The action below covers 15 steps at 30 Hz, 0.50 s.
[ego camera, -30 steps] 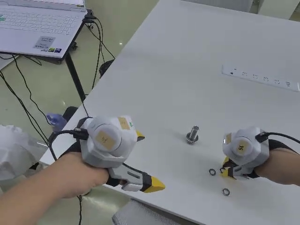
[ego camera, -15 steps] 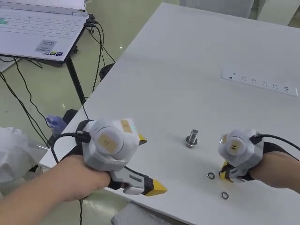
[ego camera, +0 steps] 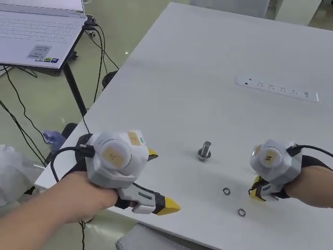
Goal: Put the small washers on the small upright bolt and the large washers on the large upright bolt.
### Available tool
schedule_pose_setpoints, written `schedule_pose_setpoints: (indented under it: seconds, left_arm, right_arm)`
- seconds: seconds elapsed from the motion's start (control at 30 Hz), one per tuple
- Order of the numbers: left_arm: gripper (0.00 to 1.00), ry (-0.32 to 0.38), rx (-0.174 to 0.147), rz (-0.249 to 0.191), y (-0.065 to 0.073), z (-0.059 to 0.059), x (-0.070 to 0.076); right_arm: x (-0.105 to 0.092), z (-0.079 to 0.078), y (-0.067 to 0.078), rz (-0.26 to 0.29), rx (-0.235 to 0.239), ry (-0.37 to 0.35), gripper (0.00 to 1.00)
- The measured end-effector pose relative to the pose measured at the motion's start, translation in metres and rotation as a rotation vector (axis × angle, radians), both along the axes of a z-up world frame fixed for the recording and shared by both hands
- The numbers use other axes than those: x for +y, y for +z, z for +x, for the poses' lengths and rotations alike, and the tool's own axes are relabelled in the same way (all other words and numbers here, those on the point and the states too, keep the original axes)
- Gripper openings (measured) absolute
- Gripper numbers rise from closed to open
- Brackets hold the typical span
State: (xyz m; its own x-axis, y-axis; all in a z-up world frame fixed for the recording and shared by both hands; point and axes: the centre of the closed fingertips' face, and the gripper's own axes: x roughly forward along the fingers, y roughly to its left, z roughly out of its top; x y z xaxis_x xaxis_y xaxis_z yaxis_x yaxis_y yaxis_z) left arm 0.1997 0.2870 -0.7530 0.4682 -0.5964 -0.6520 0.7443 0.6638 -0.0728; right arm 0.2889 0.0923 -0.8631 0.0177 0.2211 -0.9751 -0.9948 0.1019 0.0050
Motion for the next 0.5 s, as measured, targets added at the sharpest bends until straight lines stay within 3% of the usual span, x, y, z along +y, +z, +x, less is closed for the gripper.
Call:
schedule_pose_setpoints:
  seconds: [0.3, 0.5]
  left_arm:
    - [0.75, -0.015, -0.001, 0.003, -0.001, 0.004, -0.006]
    - [0.75, -0.015, -0.003, 0.010, -0.001, 0.006, -0.006]
  right_arm:
    - [-0.042, 0.005, 0.012, -0.005, -0.019, -0.081, 0.12]
    - [-0.056, 0.014, 0.020, -0.014, -0.028, -0.101, 0.12]
